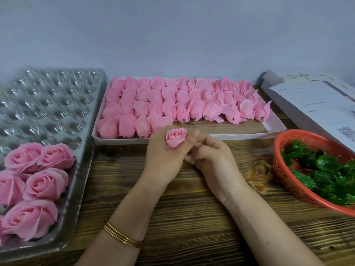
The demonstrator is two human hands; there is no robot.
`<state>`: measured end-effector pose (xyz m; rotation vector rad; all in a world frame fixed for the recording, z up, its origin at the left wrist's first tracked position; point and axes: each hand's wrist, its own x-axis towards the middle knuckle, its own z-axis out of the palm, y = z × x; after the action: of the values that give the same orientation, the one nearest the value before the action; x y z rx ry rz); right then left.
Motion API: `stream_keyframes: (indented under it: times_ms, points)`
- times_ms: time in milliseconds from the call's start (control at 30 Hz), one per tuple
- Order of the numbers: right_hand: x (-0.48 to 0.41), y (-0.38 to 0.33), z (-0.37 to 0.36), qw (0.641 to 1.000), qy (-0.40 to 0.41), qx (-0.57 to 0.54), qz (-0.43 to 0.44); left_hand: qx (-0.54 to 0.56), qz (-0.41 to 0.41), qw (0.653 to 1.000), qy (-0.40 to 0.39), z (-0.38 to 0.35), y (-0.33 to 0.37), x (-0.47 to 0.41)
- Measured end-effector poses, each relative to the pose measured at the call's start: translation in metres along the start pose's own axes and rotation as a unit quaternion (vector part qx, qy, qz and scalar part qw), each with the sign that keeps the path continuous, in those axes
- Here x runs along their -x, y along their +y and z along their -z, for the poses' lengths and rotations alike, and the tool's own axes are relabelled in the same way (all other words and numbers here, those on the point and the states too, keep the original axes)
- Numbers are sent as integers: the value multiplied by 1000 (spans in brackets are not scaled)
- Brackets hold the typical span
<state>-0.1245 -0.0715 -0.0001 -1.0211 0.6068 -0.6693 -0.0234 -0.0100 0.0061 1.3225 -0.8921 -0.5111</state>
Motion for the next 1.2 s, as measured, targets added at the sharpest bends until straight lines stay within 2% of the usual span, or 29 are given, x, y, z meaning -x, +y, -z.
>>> stream_keyframes:
  times_ms: [100, 200, 667, 900, 1200]
  points:
    - [2, 6, -2, 993, -13, 106, 49, 33, 20, 999, 7, 0, 0, 0]
    - [3, 9, -4, 984, -7, 151, 90, 42, 35, 998, 9, -2, 0, 1]
    - [6, 2, -8, 989, -60, 81, 106, 146, 81, 985, -49, 0, 8, 1]
    - [4, 3, -6, 989, -84, 59, 104, 182, 103, 976, -52, 2, 11, 1]
    - [4, -3, -2, 990, -137, 18, 30, 168, 122, 973, -100, 7, 13, 0]
